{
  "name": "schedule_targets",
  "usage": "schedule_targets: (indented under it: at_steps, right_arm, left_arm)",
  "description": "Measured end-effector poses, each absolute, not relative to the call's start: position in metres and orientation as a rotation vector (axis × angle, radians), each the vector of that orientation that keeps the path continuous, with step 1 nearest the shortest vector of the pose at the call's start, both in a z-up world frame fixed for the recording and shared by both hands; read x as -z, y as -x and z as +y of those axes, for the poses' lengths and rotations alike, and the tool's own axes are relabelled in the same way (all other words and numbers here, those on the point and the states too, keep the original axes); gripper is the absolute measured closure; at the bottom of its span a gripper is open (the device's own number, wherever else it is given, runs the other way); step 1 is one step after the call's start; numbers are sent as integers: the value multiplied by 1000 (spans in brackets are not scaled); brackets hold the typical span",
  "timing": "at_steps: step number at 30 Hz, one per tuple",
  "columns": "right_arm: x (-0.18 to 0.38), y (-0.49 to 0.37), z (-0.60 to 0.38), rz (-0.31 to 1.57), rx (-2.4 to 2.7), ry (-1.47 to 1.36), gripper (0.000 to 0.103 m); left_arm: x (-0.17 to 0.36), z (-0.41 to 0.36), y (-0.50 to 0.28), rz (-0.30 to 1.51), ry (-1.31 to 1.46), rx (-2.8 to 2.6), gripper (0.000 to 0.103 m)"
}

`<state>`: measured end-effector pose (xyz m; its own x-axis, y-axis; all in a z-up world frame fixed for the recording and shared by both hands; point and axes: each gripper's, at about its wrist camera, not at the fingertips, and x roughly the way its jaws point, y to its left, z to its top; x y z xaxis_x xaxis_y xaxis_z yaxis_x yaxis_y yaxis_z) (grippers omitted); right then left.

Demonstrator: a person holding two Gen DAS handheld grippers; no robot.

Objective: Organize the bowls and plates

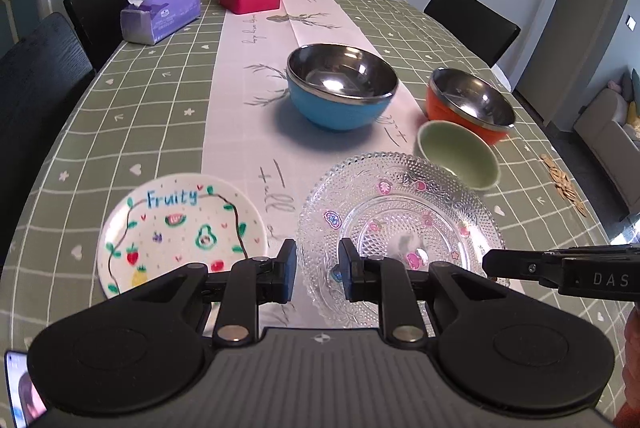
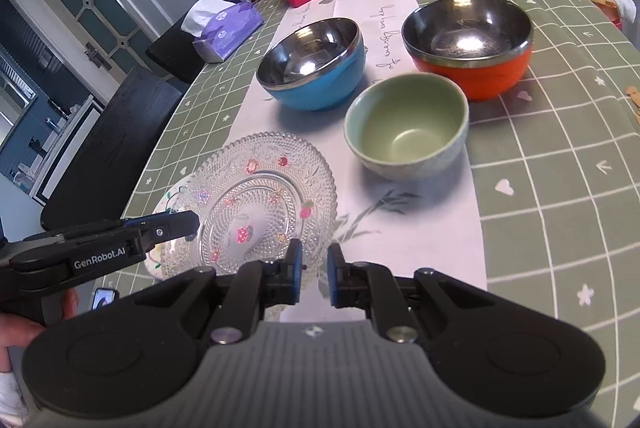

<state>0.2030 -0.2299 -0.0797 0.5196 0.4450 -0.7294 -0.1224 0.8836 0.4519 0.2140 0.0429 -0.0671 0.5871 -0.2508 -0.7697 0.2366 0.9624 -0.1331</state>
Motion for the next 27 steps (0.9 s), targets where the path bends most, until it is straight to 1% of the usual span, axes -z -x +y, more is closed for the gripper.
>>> schedule_targets:
  at_steps: [7, 18, 27]
  right_arm:
    - [76, -161, -251, 979, -354, -369, 92]
    - [84, -92, -287, 963, -320, -364, 92]
    - [97, -58, -293, 966, -294, -319, 92]
  left_arm:
    - [65, 28, -171, 921, 15, 299, 79]
    - [83, 6, -107, 968, 91, 339, 78]
    - [100, -7, -70, 968, 87, 331, 78]
